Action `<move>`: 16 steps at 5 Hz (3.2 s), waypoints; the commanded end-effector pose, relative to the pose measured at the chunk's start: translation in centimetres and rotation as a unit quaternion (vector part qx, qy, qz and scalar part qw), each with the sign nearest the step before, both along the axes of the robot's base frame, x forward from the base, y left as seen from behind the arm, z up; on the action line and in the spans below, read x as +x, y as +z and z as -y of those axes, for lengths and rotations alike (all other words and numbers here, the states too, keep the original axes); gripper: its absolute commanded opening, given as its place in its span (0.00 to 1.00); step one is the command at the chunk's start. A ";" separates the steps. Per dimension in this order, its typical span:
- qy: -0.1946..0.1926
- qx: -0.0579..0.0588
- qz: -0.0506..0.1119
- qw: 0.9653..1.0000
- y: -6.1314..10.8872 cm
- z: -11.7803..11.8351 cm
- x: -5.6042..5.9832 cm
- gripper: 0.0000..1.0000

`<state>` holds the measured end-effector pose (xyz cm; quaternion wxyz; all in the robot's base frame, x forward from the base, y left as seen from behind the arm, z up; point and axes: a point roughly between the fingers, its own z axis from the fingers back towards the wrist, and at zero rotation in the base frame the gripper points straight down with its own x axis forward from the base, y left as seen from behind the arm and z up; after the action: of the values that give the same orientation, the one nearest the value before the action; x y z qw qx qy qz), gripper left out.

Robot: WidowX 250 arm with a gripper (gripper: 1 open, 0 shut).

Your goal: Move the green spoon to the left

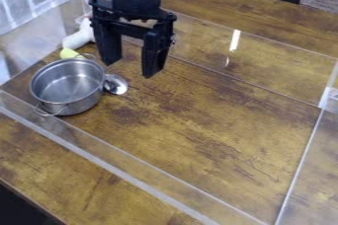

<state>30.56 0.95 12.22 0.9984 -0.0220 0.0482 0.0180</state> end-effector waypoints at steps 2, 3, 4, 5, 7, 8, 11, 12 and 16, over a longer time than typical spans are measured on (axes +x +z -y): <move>-0.009 0.000 0.009 1.000 0.8 0.6 -0.1 1.00; -0.012 0.001 0.006 1.000 0.7 0.7 0.0 1.00; -0.015 0.003 0.007 1.000 0.8 0.6 0.2 1.00; -0.015 0.003 0.009 1.000 1.1 0.6 0.3 1.00; -0.016 0.004 -0.007 1.000 0.1 0.5 0.2 1.00; -0.032 0.004 -0.013 0.999 -0.3 -0.4 0.1 1.00; -0.093 0.010 0.002 0.996 -0.1 -5.7 -0.4 1.00; -0.110 0.019 0.023 0.994 0.4 -8.6 -0.1 1.00; -0.300 0.012 0.096 0.949 -0.6 -12.9 2.7 1.00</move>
<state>32.73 12.87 9.59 0.9572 -0.0189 -0.0169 -0.2882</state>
